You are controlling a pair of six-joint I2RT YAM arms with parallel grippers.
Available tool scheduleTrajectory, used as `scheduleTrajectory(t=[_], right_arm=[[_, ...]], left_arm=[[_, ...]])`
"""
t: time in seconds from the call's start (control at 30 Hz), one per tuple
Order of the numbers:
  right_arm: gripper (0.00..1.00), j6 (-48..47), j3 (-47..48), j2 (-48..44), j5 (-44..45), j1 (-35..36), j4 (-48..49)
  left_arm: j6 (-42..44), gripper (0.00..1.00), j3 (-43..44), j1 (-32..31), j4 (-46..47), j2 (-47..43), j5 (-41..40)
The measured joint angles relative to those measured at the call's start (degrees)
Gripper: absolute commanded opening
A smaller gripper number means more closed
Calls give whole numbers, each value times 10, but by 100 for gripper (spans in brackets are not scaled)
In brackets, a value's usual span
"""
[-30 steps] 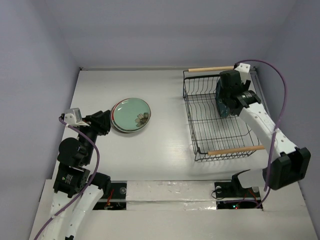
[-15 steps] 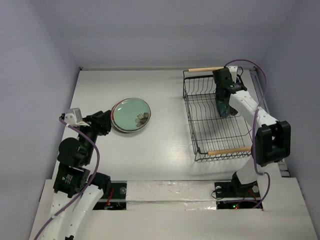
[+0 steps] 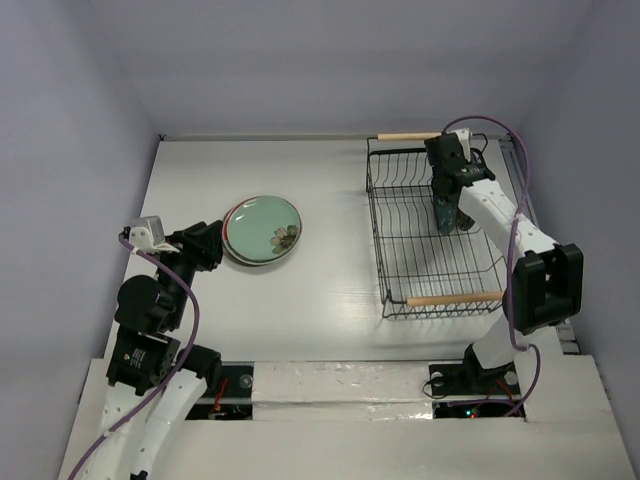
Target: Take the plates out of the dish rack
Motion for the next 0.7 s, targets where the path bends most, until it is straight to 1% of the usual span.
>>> scheduleTrajectory(t=[0.2,0.37,0.57,0.7], right_arm=[[0,7,9,-4,-10,4,-9],[0,7,15,-27,-9,9,-35],[0,5,58,-80,2,19,-66],[0,10,75,-139,-1,45,-68]], left_arm=[[0,38,0,0,0,0,0],[0,38,0,0,0,0,2],[0,38,0,0,0,0,2],[0,38,0,0,0,0,2]])
